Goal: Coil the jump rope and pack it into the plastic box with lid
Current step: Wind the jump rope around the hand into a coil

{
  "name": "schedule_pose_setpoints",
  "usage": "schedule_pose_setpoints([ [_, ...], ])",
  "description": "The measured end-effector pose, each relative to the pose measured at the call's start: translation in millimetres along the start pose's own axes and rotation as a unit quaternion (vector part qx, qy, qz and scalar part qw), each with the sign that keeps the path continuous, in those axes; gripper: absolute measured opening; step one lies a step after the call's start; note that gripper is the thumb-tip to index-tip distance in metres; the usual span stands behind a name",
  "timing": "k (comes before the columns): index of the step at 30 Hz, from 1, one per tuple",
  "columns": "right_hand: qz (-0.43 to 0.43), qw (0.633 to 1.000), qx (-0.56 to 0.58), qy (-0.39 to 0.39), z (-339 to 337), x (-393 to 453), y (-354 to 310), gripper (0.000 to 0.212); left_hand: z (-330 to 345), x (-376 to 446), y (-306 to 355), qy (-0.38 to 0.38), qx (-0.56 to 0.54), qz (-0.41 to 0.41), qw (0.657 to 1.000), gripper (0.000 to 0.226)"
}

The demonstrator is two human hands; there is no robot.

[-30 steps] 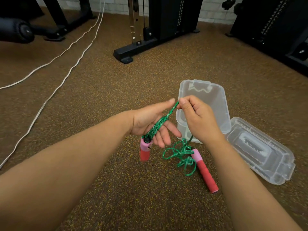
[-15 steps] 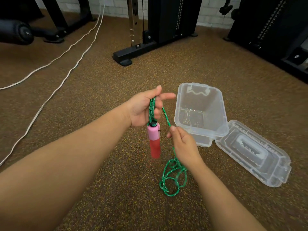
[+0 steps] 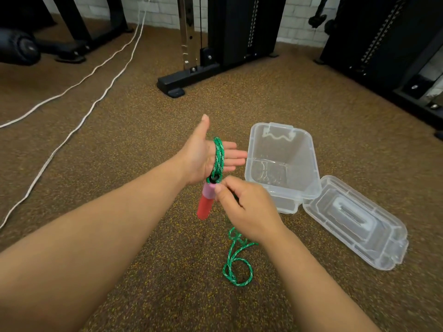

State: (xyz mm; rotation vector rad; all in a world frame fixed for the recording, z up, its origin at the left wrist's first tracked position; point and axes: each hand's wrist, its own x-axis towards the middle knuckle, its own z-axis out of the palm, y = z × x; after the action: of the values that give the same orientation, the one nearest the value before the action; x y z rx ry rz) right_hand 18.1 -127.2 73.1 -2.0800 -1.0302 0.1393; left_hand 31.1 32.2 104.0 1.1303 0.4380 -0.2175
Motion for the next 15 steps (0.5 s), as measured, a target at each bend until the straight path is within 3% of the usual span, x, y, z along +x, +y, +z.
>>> schedule_pose_setpoints([
  [7,-0.001,0.996,0.065,0.059,-27,20,1,0.022,4,-13,-7,-0.08,0.13,-0.06,0.986,0.105],
  [15,0.016,0.994,0.038,0.099,-44,32,25,0.022,1,-16,-6,-0.182,0.224,-0.136,0.948,0.124],
])
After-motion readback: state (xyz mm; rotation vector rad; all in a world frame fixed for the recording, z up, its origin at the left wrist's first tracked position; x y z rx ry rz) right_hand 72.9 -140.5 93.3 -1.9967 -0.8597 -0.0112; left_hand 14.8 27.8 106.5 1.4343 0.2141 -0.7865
